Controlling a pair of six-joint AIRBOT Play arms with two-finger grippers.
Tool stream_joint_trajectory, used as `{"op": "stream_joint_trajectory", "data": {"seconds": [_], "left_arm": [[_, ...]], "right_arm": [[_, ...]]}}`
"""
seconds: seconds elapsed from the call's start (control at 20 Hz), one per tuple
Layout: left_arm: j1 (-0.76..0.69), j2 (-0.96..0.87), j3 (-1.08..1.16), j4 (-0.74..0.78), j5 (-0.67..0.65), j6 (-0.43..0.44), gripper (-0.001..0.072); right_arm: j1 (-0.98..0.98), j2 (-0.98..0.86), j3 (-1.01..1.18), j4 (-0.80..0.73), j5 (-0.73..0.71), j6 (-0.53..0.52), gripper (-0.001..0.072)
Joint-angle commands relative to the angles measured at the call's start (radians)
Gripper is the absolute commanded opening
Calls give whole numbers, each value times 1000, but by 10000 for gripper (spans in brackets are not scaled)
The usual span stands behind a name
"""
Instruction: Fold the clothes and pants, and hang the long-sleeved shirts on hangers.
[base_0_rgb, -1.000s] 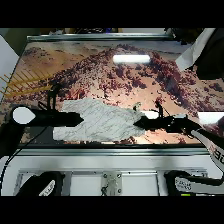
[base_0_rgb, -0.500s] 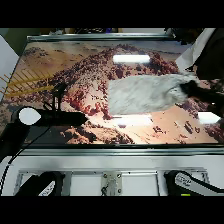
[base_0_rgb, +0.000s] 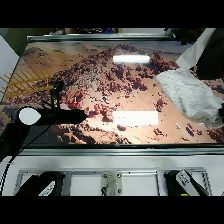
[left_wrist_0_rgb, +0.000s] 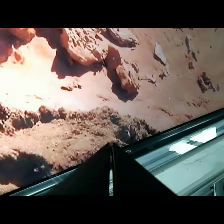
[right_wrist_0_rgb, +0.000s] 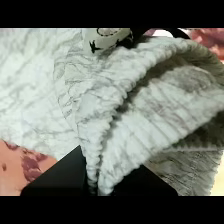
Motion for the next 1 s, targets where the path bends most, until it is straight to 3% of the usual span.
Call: {"op": "stream_joint_trajectory", "data": {"seconds": [0.0,0.4,0.45,0.5,0.55,0.6,0.8,0.95], "left_arm": [[-1,0,1,0,6,-2,11],[-1,0,1,0,-6,2,11],[-1,0,1,0,-6,2,11],[-1,0,1,0,-6,2,11],[-1,-1,1,0,-6,2,11],[-1,0,1,0,-6,3,11],[-1,-1,1,2,-14,17,11],[-1,-1,1,1,-13,27,11]], "right_arm": [[1,121,-130,-222,149,211,26],[40,230,-258,-257,351,217,34],[41,230,-257,-269,378,209,87],[40,230,-257,-279,396,208,296],[40,230,-257,-282,415,208,563],[37,230,-252,-282,428,194,665],[15,262,-95,-362,501,74,654],[55,391,2,-192,494,-25,654]]}}
